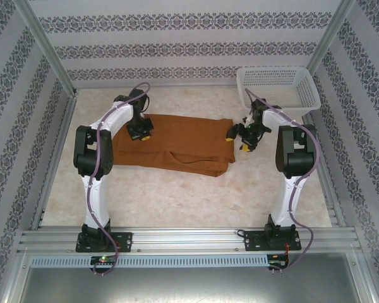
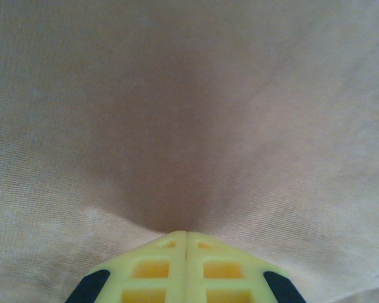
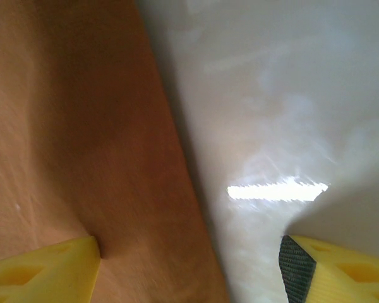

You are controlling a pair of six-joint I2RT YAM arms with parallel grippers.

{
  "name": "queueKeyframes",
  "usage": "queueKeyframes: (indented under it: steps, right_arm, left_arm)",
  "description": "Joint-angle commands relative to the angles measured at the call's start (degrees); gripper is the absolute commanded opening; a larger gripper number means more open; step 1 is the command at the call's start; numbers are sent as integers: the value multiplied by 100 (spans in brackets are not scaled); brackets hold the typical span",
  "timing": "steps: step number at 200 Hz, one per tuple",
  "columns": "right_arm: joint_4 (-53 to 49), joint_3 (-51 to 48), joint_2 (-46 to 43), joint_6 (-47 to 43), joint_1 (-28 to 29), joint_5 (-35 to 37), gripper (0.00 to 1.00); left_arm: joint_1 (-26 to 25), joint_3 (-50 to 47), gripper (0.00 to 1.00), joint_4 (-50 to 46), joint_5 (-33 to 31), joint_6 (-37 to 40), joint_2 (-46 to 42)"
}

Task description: Roll up the long pants

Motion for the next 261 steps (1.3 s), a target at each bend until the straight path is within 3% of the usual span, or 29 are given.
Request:
queueKeyframes:
  steps: [1, 67, 127, 165, 180, 204, 233, 261]
  right_arm:
    - [604, -210, 209, 242, 117, -902, 77]
    - [1416, -803, 177, 769, 1055, -1320, 77]
    - [1518, -463, -27, 1270, 1897, -1257, 77]
    - [1461, -376, 122, 1337, 2136, -1182, 74]
    - [1383, -458, 81, 1336, 2149, -1053, 62]
    - [1120, -540, -130, 1229, 2059, -809, 0]
    - [173, -335, -445, 725, 1727, -407, 0]
    - [-1386, 288, -679, -125, 1180, 295, 0]
  left_arm:
    - [51, -241, 0, 148, -150, -95, 64]
    - [55, -325, 0, 219, -144, -192, 99]
    - [49, -216, 0, 321, 107, -294, 131]
    - [46, -243, 0, 414, 247, -351, 134]
    - [42, -227, 0, 371, 197, -304, 114]
    - [45, -164, 0, 293, 106, -231, 105]
    - [46, -102, 0, 287, 133, -211, 141]
    - [45, -59, 0, 252, 123, -185, 108]
